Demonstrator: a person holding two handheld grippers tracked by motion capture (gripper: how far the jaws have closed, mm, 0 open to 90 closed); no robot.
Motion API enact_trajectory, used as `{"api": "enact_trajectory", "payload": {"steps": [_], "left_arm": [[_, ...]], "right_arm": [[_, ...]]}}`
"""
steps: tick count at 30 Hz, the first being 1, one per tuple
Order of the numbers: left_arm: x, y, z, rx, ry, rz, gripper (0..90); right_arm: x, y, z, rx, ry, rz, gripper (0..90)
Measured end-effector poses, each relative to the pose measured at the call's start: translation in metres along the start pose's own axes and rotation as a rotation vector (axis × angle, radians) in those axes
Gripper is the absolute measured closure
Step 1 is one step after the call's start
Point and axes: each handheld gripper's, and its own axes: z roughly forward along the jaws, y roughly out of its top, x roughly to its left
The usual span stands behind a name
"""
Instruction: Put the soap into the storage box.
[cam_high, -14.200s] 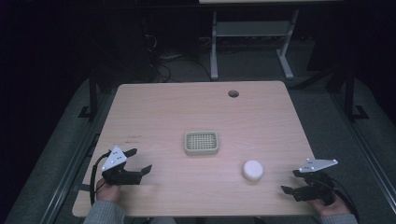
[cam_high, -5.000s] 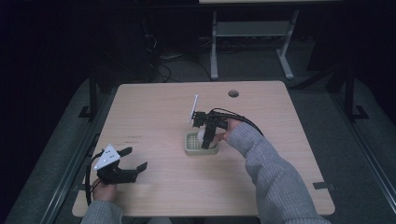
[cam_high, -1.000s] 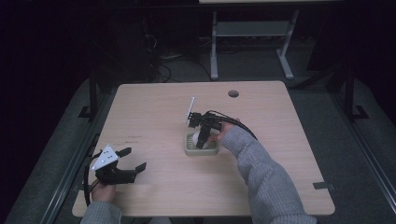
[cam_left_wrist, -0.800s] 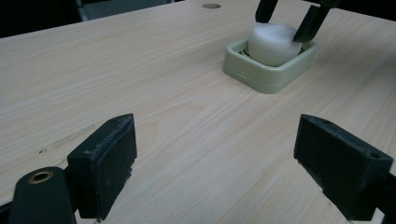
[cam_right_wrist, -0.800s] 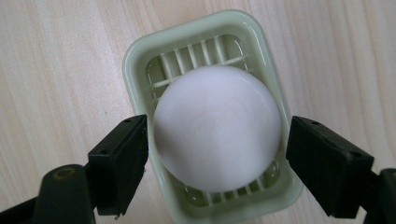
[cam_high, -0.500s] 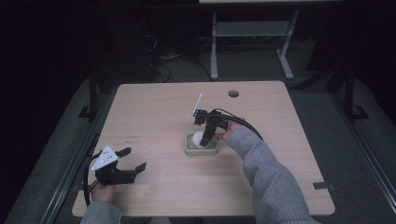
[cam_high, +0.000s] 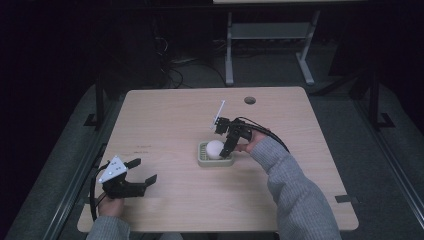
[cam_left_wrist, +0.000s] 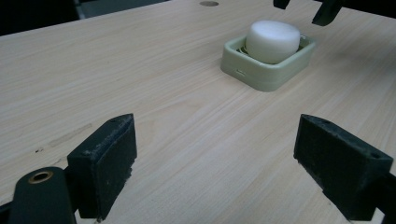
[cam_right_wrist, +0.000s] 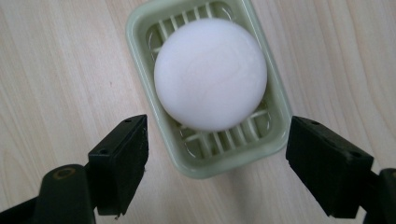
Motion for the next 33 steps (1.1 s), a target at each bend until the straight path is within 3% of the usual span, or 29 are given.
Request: {"api": "enact_trajectory", "payload": {"steps": [10,33], "left_arm": [[-0.001,0.000,0.000,-0.002,0.002,-0.005,12.8],[-0.001,0.000,0.000,0.003,0.001,-0.004,12.8]], "right_arm": [[0.001,-0.017,-0.008,-0.030,-0.007,0.030,21.3],[0.001,-0.049,-0.014,-0.038,-0.004,0.078,21.5]]}}
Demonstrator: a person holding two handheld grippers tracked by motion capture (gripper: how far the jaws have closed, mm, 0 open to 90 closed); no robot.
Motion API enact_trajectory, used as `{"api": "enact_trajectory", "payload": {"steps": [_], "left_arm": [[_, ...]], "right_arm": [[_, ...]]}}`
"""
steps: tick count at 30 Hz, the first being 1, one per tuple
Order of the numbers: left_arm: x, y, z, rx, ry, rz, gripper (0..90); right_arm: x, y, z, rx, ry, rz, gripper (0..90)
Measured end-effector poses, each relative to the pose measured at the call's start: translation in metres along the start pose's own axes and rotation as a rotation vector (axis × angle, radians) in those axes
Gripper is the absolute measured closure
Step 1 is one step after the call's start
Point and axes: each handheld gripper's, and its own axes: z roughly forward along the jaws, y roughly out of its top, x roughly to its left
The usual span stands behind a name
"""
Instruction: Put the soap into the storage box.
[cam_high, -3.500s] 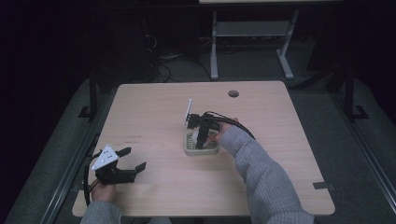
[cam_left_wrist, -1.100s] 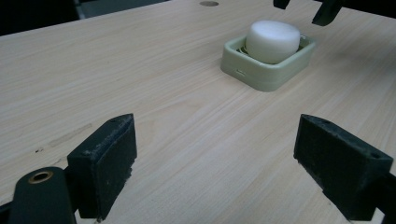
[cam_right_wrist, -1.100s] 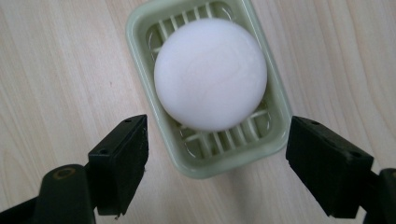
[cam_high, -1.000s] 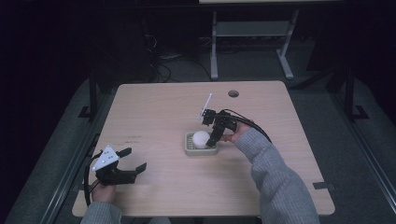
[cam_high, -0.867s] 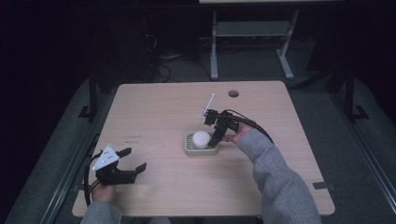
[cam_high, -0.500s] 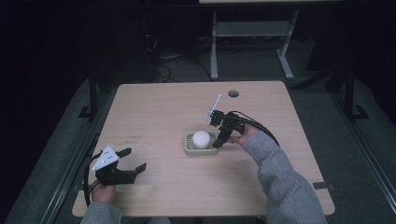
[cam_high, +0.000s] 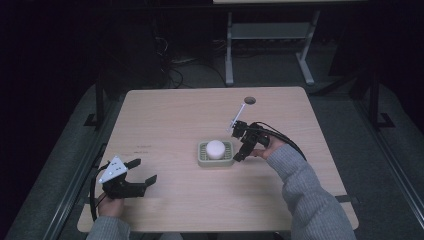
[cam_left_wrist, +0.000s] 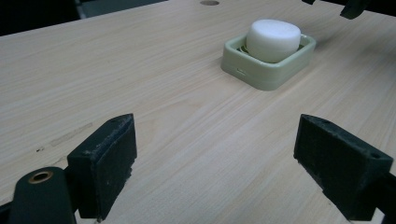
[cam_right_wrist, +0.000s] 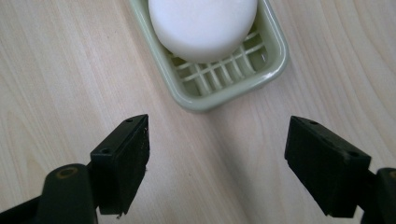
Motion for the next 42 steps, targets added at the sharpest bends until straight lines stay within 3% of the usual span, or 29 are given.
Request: {"api": "enact_trajectory", "payload": {"steps": [11,29,42], "left_arm": [[0.000,0.000,0.000,-0.003,0.000,-0.006,12.8],[-0.001,0.000,0.001,0.001,-0.001,0.001,12.8],[-0.001,0.000,0.001,0.005,0.000,0.000,12.8]], "right_arm": [[0.001,-0.010,-0.006,-0.012,-0.006,0.009,21.5],[0.000,-0.043,-0.009,-0.027,0.007,0.056,21.6],[0.004,-0.063,-0.009,-0.025,-0.008,0.067,21.9]]}}
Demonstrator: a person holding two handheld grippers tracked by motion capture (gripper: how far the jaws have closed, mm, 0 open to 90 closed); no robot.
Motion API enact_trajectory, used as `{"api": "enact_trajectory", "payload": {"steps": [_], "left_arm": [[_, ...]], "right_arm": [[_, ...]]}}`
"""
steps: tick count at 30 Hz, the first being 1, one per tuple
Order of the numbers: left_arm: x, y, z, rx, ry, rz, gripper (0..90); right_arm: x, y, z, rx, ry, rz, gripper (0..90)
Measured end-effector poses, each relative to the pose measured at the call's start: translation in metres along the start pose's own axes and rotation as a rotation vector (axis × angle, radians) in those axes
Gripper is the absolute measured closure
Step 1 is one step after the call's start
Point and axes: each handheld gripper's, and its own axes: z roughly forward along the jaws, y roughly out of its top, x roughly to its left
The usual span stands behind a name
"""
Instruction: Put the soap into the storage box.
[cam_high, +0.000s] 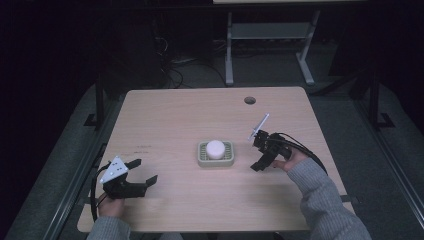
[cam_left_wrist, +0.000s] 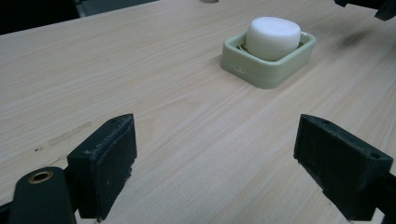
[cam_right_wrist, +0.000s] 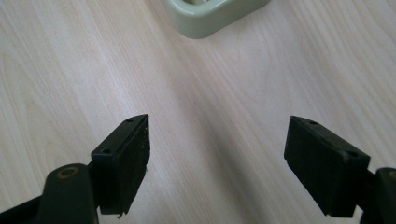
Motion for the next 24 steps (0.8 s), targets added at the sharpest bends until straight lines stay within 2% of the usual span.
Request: {"api": "enact_trajectory", "payload": {"steps": [7,24], "left_arm": [[0.000,0.000,0.000,0.002,0.000,0.003,12.8],[-0.001,0.000,0.001,0.001,-0.001,0.004,12.8]], "right_arm": [[0.004,-0.006,-0.005,0.005,-0.021,-0.007,21.8],[0.005,-0.037,-0.006,-0.010,-0.024,0.038,21.9]]}}
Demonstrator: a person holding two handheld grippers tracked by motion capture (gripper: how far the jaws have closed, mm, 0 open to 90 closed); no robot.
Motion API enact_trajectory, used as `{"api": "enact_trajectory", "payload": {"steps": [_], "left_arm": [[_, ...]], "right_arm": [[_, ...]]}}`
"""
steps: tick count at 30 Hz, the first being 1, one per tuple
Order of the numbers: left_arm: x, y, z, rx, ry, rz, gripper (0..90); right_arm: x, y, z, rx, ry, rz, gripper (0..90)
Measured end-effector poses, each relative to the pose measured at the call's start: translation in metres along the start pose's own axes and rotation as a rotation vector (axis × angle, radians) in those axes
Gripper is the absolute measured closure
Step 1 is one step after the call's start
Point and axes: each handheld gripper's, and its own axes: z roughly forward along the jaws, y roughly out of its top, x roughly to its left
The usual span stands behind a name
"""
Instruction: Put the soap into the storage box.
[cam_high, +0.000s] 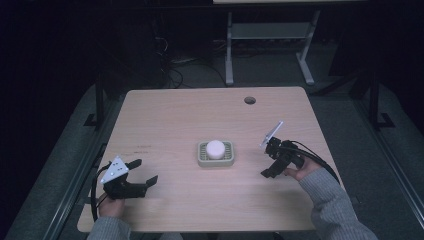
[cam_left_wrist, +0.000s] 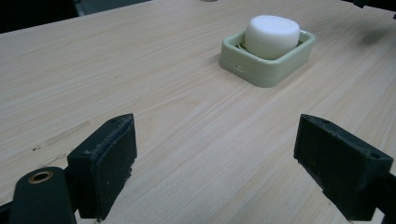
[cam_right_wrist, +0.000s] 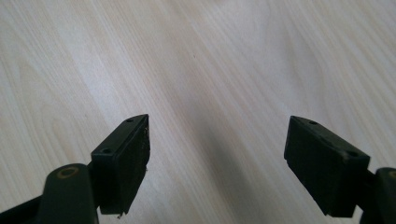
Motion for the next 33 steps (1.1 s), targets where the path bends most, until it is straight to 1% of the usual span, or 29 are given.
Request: {"api": "enact_trajectory", "payload": {"steps": [1,7,15,18,22,23,25,27,30,31,32,33], "left_arm": [[0.000,0.000,0.000,-0.001,-0.001,-0.001,12.8],[-0.002,0.000,0.001,0.001,-0.004,-0.006,12.8],[-0.003,0.000,0.002,0.004,-0.007,0.003,12.8],[-0.004,0.000,0.002,0.006,-0.005,0.008,12.8],[-0.005,0.000,0.002,0.006,-0.010,0.005,12.8],[-0.005,0.000,0.002,0.007,-0.010,0.009,12.8],[-0.006,0.000,0.002,0.009,-0.010,0.014,12.8],[-0.007,0.000,0.003,0.010,-0.012,0.019,12.8],[-0.008,0.000,0.004,0.012,-0.015,0.020,12.8],[-0.008,0.000,0.003,0.022,-0.014,0.023,12.8],[-0.008,0.000,0.004,0.018,-0.014,0.028,12.8],[-0.008,-0.001,0.004,0.018,-0.014,0.018,12.8]], "right_arm": [[0.000,-0.002,0.000,-0.002,-0.003,-0.004,21.9],[0.003,-0.014,0.001,-0.014,-0.003,0.015,21.9],[0.006,-0.031,0.004,-0.030,-0.001,0.032,21.9],[0.007,-0.037,0.003,-0.047,0.001,0.039,21.9],[0.010,-0.045,0.001,-0.066,-0.007,0.050,21.9],[0.010,-0.048,0.000,-0.068,-0.005,0.057,21.9],[0.011,-0.052,0.000,-0.073,-0.014,0.061,21.9],[0.012,-0.057,-0.001,-0.087,-0.009,0.075,21.9],[0.014,-0.065,0.000,-0.101,-0.014,0.080,21.9],[0.015,-0.067,0.000,-0.104,-0.016,0.086,21.9],[0.016,-0.069,0.000,-0.110,-0.018,0.089,21.8],[0.017,-0.071,0.000,-0.117,-0.016,0.094,21.9]]}}
